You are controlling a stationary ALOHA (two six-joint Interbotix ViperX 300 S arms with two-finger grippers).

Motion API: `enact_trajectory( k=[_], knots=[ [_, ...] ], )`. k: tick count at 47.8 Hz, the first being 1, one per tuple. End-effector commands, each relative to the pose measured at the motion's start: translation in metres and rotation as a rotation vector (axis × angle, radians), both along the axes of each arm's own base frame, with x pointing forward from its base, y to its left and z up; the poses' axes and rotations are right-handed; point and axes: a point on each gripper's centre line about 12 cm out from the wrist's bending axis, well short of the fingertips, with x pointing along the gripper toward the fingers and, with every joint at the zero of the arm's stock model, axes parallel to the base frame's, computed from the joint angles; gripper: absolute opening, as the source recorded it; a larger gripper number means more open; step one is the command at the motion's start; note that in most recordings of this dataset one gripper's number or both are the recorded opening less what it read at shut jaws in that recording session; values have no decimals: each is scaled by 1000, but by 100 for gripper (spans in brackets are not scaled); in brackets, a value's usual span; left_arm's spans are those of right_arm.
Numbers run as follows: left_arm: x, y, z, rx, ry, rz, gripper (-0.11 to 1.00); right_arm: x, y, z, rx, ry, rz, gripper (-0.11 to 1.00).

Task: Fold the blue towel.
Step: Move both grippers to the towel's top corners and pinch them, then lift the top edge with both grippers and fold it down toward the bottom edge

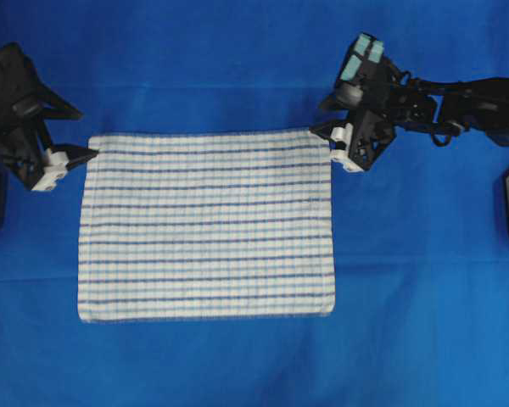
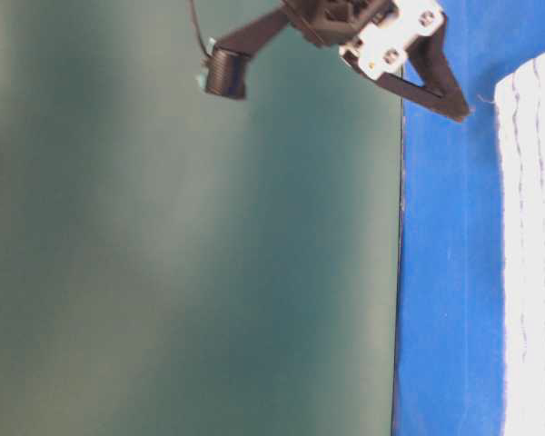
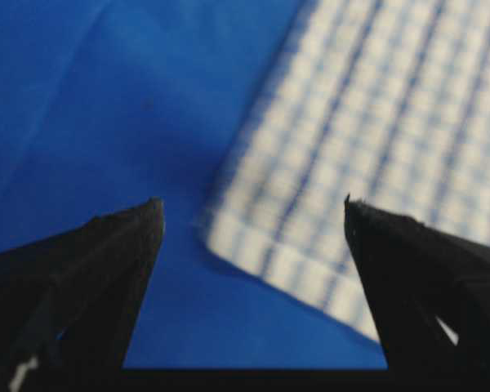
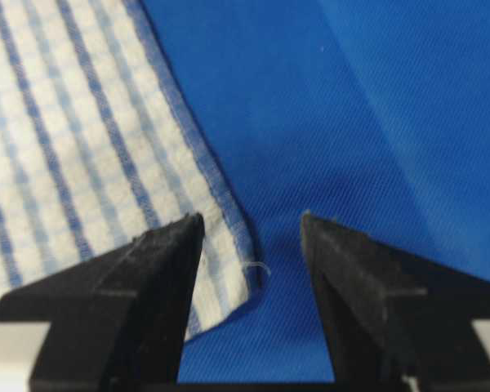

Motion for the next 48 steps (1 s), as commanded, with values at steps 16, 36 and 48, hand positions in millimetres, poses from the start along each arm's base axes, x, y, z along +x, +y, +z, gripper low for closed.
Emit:
enact_trajectory(
  k=[16,36,48],
  knots=[
    [19,20,-20,-17,136,0,85,12,-5,-18,6,17,-2,56],
    [22,21,-34,-61,227,-9,64,14,0,-24,10,39,17,39],
    [23,8,-36,-66,249,-62,4,16,7,-22,14,55,38,1]
  ],
)
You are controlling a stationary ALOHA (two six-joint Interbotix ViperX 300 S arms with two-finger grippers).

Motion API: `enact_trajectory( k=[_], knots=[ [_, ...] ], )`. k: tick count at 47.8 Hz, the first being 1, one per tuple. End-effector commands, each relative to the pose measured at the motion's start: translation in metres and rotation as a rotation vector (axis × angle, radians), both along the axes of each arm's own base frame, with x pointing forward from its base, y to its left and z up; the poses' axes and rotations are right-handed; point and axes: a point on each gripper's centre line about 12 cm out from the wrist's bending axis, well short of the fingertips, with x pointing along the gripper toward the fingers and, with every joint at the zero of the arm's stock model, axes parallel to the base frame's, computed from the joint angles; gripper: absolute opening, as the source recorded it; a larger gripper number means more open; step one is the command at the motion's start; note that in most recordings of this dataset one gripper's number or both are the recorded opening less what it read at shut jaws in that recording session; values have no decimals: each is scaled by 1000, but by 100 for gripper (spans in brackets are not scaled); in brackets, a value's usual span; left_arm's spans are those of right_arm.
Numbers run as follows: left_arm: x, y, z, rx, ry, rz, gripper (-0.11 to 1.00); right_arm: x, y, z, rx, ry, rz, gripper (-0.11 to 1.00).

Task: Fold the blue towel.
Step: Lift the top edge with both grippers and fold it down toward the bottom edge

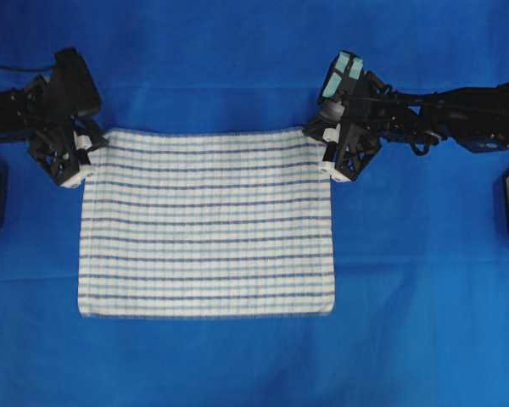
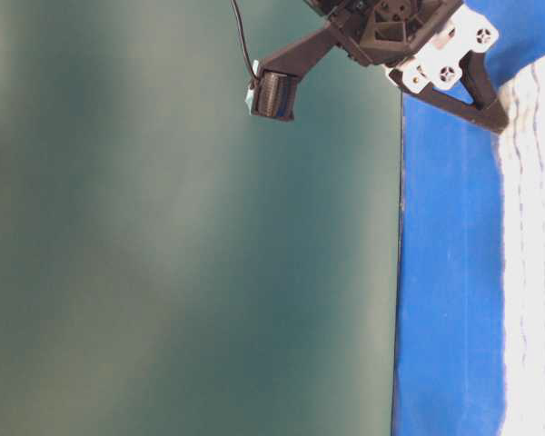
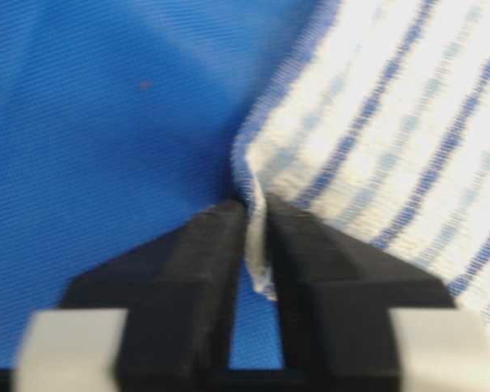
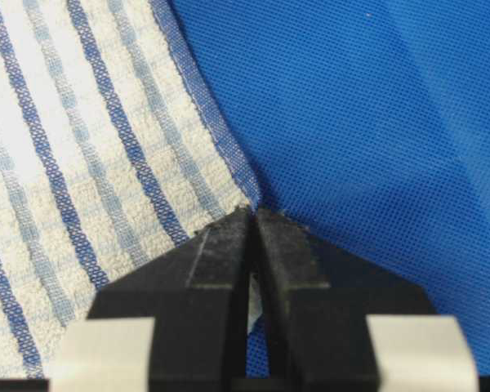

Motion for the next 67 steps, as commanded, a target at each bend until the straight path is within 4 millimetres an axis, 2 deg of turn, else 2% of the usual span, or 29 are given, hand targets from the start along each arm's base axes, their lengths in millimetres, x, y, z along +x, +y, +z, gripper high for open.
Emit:
enact_trajectory(
  k=[1,8,19,32,39,48,56,67],
  knots=[
    [-3,-4,-1,-8,16,-11,3,6,1,9,-8,-23,6,1],
    [-3,-5,5,-12,22,-13,2,7,1,20,-16,-53,6,1],
    [3,-3,35,10,-33,-15,2,5,1,45,-31,-111,4,1],
    [0,-15,50,15,-96,-33,2,4,9,52,-24,-103,21,1],
    [1,-33,51,-27,-86,-66,2,6,29,59,-16,-104,72,1],
    [2,-68,49,-98,-58,-139,2,8,68,71,26,-111,149,1],
    [3,-104,49,-165,-60,-206,2,9,105,72,77,-104,213,1],
    [0,-142,50,-253,-66,-247,2,4,148,69,132,-86,291,1]
  ],
)
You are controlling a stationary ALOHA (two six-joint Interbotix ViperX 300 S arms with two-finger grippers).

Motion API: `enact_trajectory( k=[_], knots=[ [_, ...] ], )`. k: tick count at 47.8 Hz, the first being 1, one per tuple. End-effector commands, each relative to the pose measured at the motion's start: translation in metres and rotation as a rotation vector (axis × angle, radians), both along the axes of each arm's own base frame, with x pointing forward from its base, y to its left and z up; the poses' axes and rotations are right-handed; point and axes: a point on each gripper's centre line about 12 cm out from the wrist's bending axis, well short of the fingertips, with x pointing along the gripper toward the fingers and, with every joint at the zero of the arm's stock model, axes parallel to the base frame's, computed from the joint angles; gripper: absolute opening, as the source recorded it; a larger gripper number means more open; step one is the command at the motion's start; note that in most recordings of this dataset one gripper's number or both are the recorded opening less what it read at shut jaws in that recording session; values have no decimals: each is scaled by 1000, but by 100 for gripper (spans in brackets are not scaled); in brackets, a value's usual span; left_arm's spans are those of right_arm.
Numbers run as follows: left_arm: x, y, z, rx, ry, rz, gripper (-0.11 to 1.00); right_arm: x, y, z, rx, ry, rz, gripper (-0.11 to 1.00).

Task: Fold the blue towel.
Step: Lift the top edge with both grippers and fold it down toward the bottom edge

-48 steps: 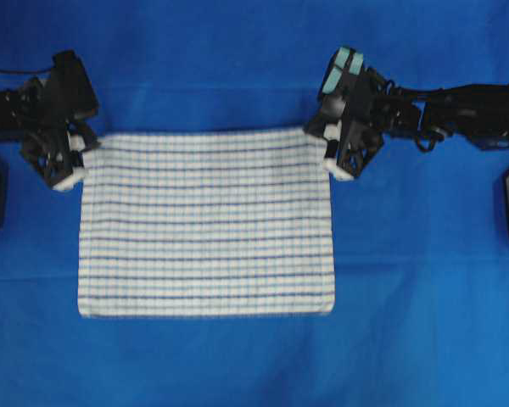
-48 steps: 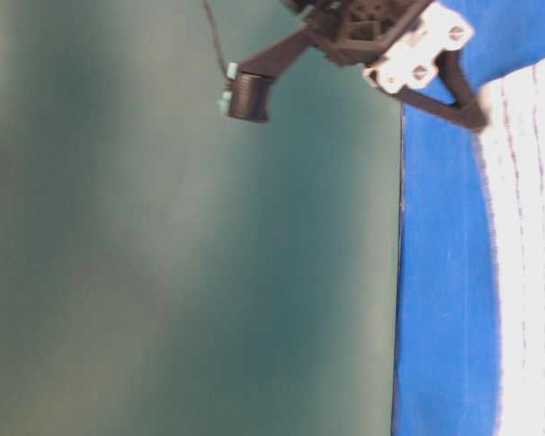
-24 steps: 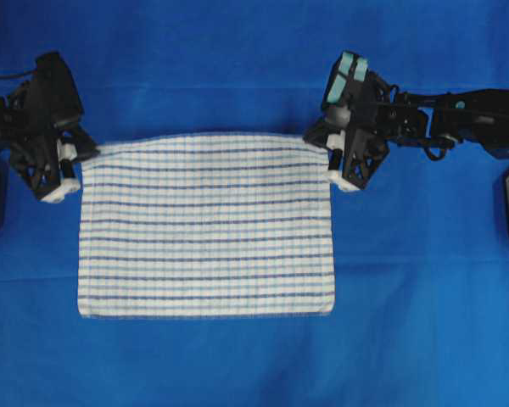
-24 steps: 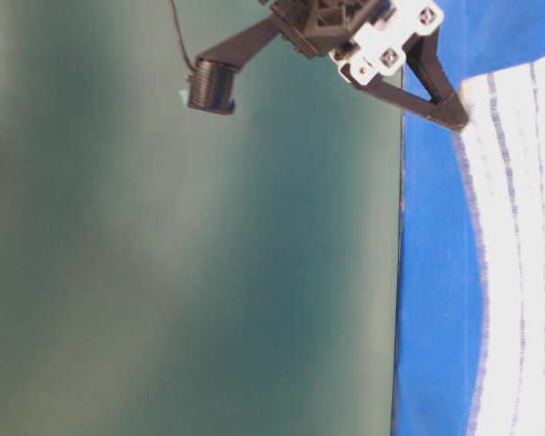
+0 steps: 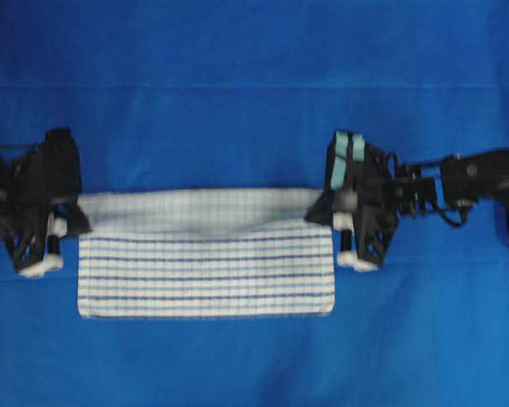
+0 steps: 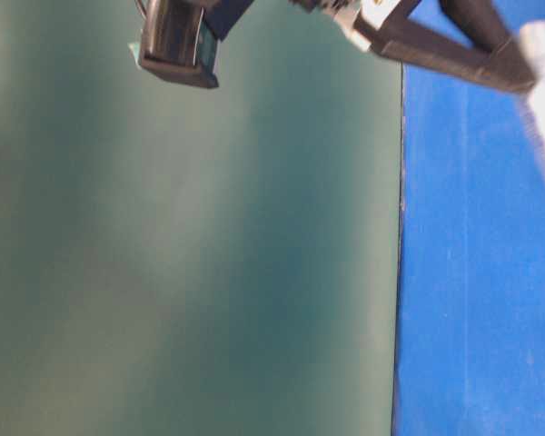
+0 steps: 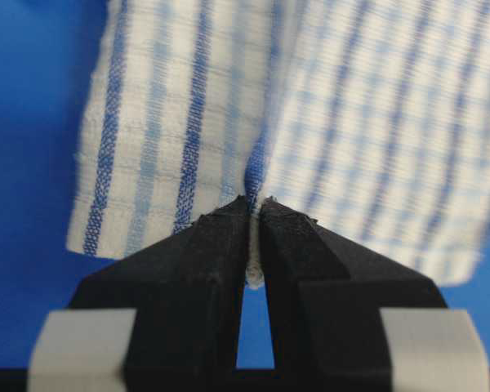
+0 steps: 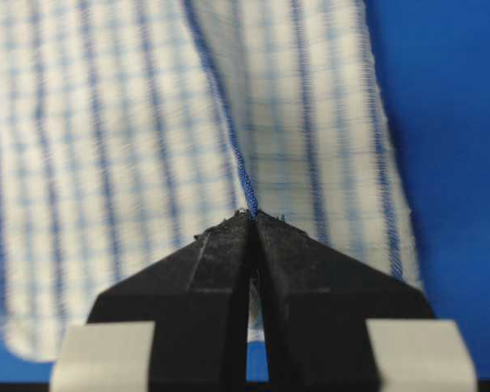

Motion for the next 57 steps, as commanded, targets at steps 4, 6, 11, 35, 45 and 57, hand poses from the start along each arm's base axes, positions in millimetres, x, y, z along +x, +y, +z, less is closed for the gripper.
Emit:
enact_trajectory(
  k=[4,6,11,35,45,57],
  knots=[
    [2,-23,6,-47,-32,-46,2,-2,24,9,21,-24,55,1],
    [2,-28,6,-58,-37,-55,2,-3,32,9,27,-24,71,1],
    [3,-43,7,-89,-58,-81,2,-5,43,9,42,-25,91,1],
    [13,-76,1,-100,-4,-151,2,-6,69,10,76,-32,137,1],
    [12,-76,1,-97,2,-151,2,-2,75,11,82,-38,145,1],
    [12,-76,1,-95,1,-157,2,5,80,11,84,-36,152,1]
  ],
)
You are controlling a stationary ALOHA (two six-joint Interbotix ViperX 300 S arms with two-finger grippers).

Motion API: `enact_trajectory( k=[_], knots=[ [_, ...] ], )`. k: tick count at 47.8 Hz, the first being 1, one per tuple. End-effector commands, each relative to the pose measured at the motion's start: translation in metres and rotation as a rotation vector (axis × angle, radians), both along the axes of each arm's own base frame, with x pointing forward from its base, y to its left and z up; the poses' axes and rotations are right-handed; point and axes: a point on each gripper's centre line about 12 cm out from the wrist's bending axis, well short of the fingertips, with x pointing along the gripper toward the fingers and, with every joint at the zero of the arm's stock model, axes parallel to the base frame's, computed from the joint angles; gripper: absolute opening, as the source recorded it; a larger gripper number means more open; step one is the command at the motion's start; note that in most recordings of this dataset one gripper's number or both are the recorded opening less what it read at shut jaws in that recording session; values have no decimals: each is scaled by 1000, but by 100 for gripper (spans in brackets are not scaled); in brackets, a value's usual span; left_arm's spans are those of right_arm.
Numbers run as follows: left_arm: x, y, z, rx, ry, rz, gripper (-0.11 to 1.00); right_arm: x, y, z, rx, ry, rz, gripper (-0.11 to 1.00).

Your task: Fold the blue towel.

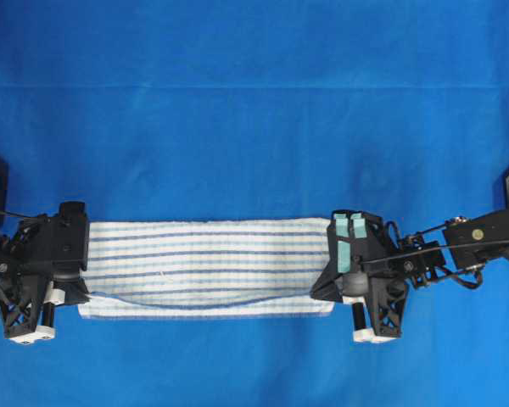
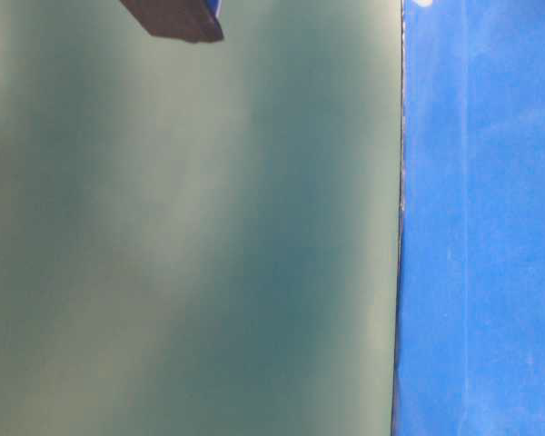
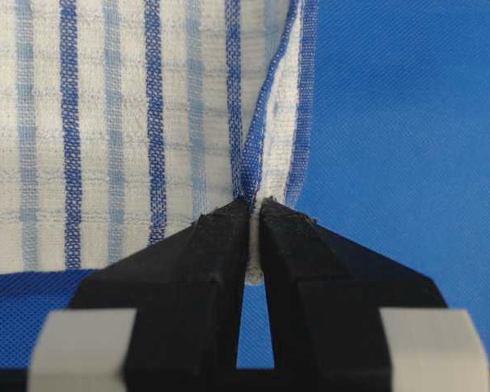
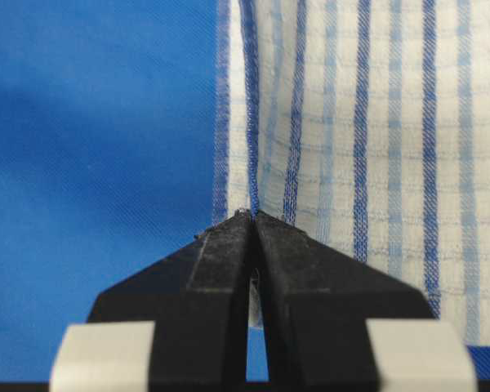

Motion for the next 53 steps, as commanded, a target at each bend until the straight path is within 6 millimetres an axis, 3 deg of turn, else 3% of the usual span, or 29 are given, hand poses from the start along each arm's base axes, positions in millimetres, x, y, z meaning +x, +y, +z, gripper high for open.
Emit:
enact_trajectory(
  k=[1,13,15,19,24,26,29,44,53],
  knots=[
    [5,-4,7,-13,-26,-6,2,7,4,10,13,-31,1,1],
    [5,-4,9,-17,-27,-1,4,9,5,11,22,-16,-8,2],
    [6,-4,10,-19,-28,0,8,9,5,11,23,-12,-10,7],
    [7,-5,16,-22,-37,-2,28,10,5,12,25,-11,-12,33],
    [6,-2,22,-9,-29,-5,60,10,4,15,15,-18,-4,62],
    [6,2,23,-1,-19,4,72,10,1,16,9,-21,-6,66],
    [6,12,25,11,-11,30,85,9,-8,18,0,-27,-20,63],
    [12,66,21,89,-23,138,80,3,-74,8,-25,4,-188,60],
    [9,80,11,113,5,167,80,1,-80,0,-34,29,-202,60]
  ],
)
